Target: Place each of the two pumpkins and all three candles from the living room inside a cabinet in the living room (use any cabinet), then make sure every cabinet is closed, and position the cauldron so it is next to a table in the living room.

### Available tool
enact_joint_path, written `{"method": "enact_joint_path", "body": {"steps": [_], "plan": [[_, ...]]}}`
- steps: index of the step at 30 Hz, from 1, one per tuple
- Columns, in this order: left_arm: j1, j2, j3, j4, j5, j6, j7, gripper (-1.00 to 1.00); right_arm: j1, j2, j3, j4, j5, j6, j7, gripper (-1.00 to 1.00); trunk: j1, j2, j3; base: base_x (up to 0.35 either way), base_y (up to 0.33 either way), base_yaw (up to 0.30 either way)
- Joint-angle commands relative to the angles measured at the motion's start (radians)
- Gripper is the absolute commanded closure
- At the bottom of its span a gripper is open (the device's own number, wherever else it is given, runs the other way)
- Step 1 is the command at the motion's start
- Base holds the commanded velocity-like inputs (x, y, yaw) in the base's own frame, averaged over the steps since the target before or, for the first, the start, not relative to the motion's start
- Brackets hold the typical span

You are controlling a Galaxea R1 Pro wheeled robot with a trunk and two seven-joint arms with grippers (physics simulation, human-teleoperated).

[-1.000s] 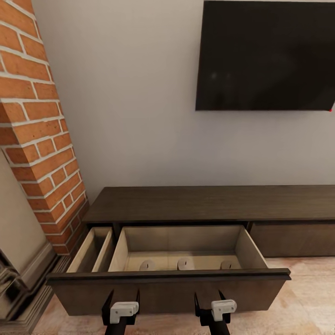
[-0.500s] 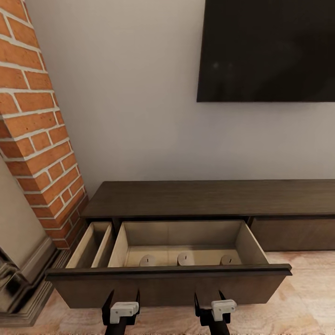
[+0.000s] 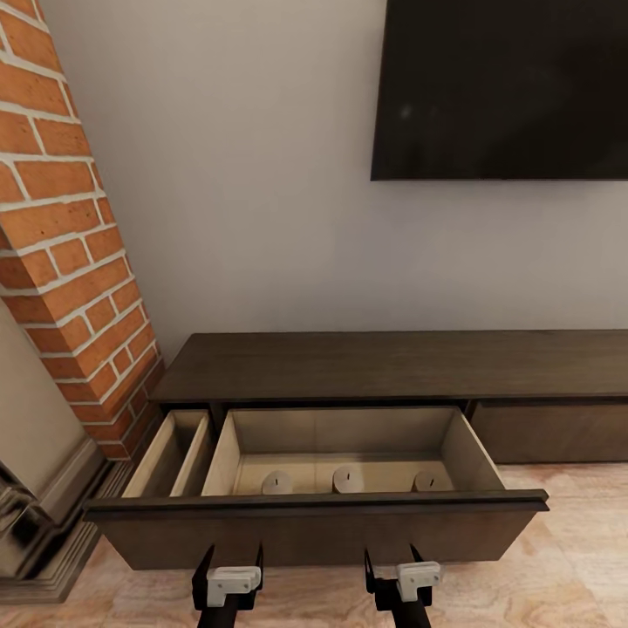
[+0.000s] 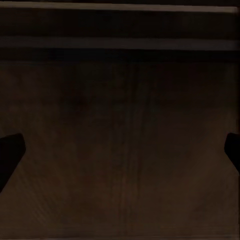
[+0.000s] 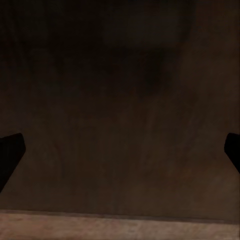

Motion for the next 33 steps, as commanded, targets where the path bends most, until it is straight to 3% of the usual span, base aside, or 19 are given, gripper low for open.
{"method": "enact_joint_path", "body": {"steps": [1,25,33], "plan": [[-0.001,0.001,-0.005,0.001,0.002,-0.003,0.007,-1.00,-0.001,-0.001,0.008,0.001,-0.010,-0.004,-0.005,-1.00,0.000,0.000,-0.001,0.000,0.000,0.000],[-0.002,0.001,-0.011,0.002,0.001,-0.003,0.010,-1.00,-0.002,-0.001,0.007,0.001,-0.011,-0.003,-0.006,-1.00,0.000,0.000,-0.001,0.083,0.000,0.000],[-0.002,0.001,-0.011,0.002,0.002,-0.003,0.010,-1.00,-0.003,-0.004,0.007,0.013,-0.051,-0.002,-0.005,-1.00,0.000,0.000,-0.001,0.018,0.000,0.000]]}}
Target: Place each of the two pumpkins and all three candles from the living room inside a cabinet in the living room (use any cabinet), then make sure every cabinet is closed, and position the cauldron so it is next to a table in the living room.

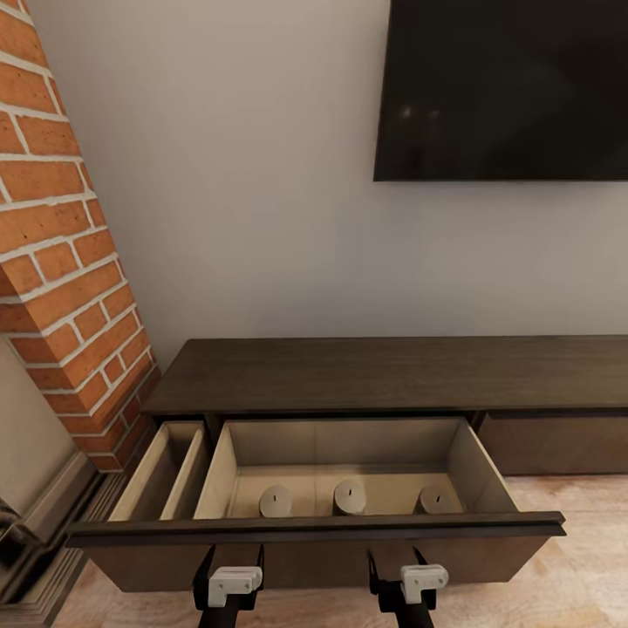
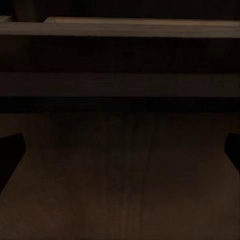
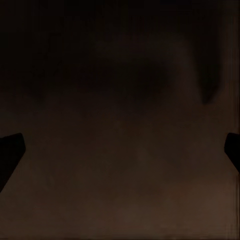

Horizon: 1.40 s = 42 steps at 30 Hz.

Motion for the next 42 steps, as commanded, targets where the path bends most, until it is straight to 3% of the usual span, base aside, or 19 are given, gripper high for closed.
{"method": "enact_joint_path", "body": {"steps": [1,17,23,29,42], "plan": [[-0.001,0.001,-0.004,0.000,0.002,-0.003,0.007,-1.00,-0.001,-0.001,0.009,0.003,-0.012,-0.004,-0.005,-1.00,0.000,0.000,-0.001,0.003,0.000,0.000],[0.000,0.001,-0.005,0.001,0.001,-0.003,0.006,-1.00,-0.021,-0.002,0.008,0.045,-0.026,0.015,-0.005,-1.00,0.000,0.000,-0.001,0.027,0.000,0.000],[0.000,0.001,-0.004,0.000,0.001,-0.003,0.006,-1.00,-0.024,-0.002,0.008,0.048,-0.066,0.021,0.034,-1.00,0.000,0.000,-0.001,0.095,0.000,0.000],[0.000,0.001,-0.005,0.000,0.000,-0.003,0.006,-1.00,-0.024,-0.002,0.009,0.048,-0.077,0.022,0.043,-1.00,0.000,0.000,-0.001,0.024,0.000,0.000],[-0.001,0.001,-0.005,0.001,-0.001,-0.003,0.005,-1.00,-0.025,-0.002,0.009,0.048,-0.078,0.022,0.044,-1.00,0.000,0.000,-0.001,0.250,0.000,0.000]]}}
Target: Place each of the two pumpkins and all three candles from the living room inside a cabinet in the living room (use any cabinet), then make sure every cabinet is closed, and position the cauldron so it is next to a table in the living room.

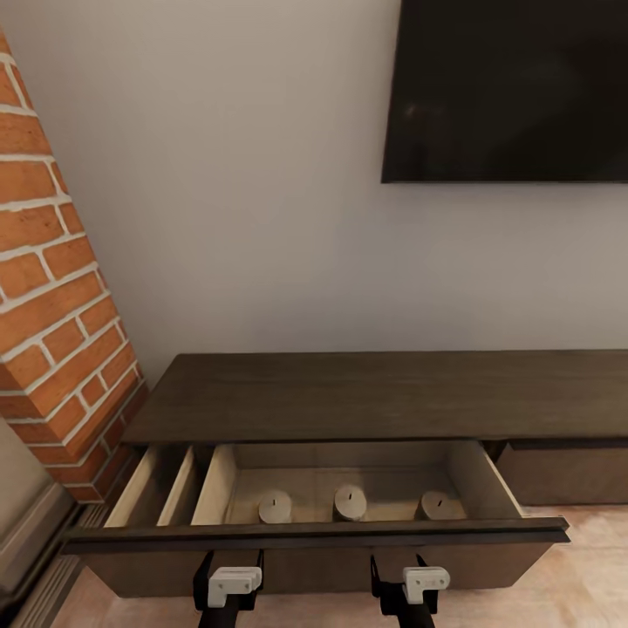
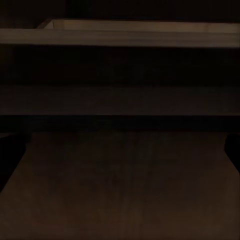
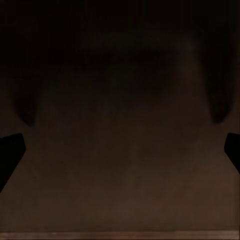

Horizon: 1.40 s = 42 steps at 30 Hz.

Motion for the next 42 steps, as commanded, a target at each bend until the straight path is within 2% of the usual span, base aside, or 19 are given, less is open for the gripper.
{"method": "enact_joint_path", "body": {"steps": [1,25,42], "plan": [[-0.001,0.001,-0.006,0.001,-0.005,-0.001,0.006,-1.00,-0.001,-0.001,0.008,0.001,-0.009,-0.004,-0.005,-1.00,0.000,0.000,-0.001,0.294,0.000,0.000],[-0.001,0.001,-0.006,0.001,-0.005,-0.001,0.006,-1.00,-0.001,-0.001,0.008,0.001,-0.009,-0.004,-0.005,-1.00,0.000,0.000,-0.001,0.275,0.000,0.000],[-0.001,0.001,-0.006,0.001,-0.005,-0.001,0.006,-1.00,-0.001,-0.001,0.008,0.001,-0.009,-0.004,-0.005,-1.00,0.000,0.000,-0.001,0.080,0.000,0.000]]}}
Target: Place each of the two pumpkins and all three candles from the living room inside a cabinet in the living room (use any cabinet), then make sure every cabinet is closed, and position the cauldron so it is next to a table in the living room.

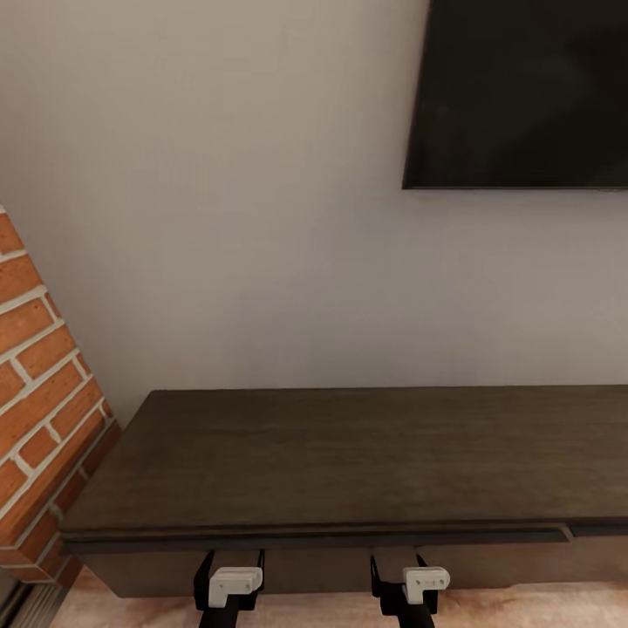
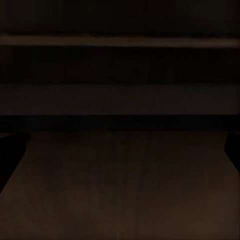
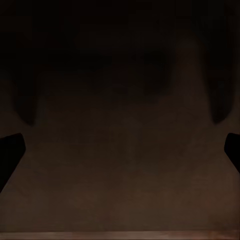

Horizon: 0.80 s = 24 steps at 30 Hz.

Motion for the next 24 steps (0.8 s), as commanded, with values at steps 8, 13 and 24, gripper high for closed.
{"method": "enact_joint_path", "body": {"steps": [8,13,24], "plan": [[-0.001,0.001,-0.004,0.001,0.001,-0.003,0.007,-1.00,-0.001,-0.001,0.008,0.001,-0.009,-0.004,-0.005,-1.00,0.000,0.000,-0.001,0.083,0.000,0.000],[-0.001,0.001,-0.004,0.001,0.001,-0.003,0.007,-1.00,-0.001,-0.001,0.008,0.000,-0.009,-0.004,-0.005,-1.00,0.000,0.000,-0.001,-0.024,0.000,0.000],[0.000,0.001,-0.004,0.001,0.001,-0.003,0.008,-1.00,-0.001,-0.001,0.008,0.001,-0.009,-0.004,-0.005,-1.00,0.000,0.000,-0.001,-0.301,0.000,0.000]]}}
